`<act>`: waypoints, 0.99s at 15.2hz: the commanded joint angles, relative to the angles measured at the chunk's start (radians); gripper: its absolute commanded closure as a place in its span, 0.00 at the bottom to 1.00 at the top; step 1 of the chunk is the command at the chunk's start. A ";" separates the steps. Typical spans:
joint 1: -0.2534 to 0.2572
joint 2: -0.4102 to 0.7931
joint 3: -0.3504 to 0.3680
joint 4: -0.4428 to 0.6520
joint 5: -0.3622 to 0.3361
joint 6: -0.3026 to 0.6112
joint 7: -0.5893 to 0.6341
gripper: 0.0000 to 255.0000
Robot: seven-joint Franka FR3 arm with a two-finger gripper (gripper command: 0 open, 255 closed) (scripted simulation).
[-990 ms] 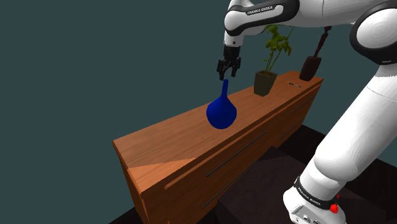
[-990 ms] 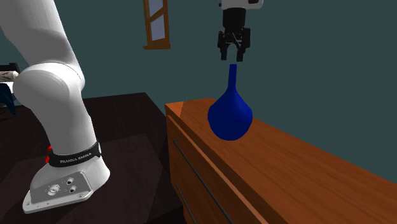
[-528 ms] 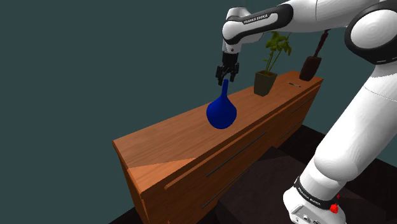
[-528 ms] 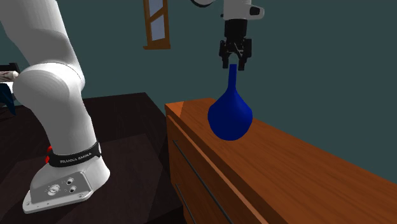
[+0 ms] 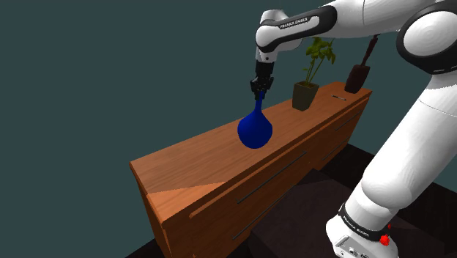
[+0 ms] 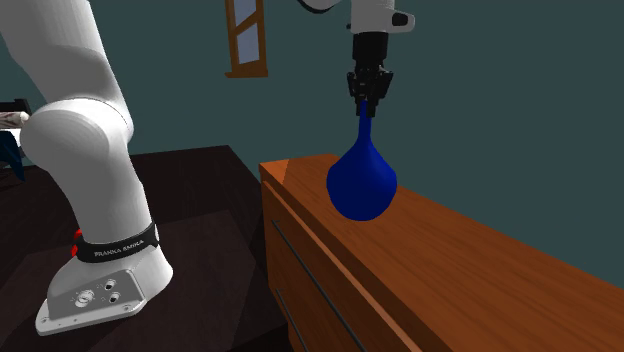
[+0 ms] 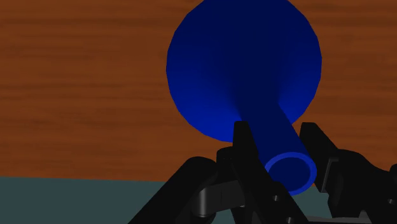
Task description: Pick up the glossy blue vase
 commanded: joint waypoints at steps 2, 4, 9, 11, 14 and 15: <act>0.000 0.000 0.000 0.000 0.000 0.000 0.000 1.00; 0.000 0.000 0.000 -0.002 0.000 0.001 0.000 1.00; 0.000 -0.006 0.000 0.059 0.000 -0.065 0.000 1.00; 0.000 -0.007 0.000 0.085 0.000 -0.092 0.000 1.00; 0.000 -0.006 0.000 0.125 0.000 -0.132 0.000 1.00; 0.000 -0.006 0.000 0.139 0.000 -0.146 0.000 1.00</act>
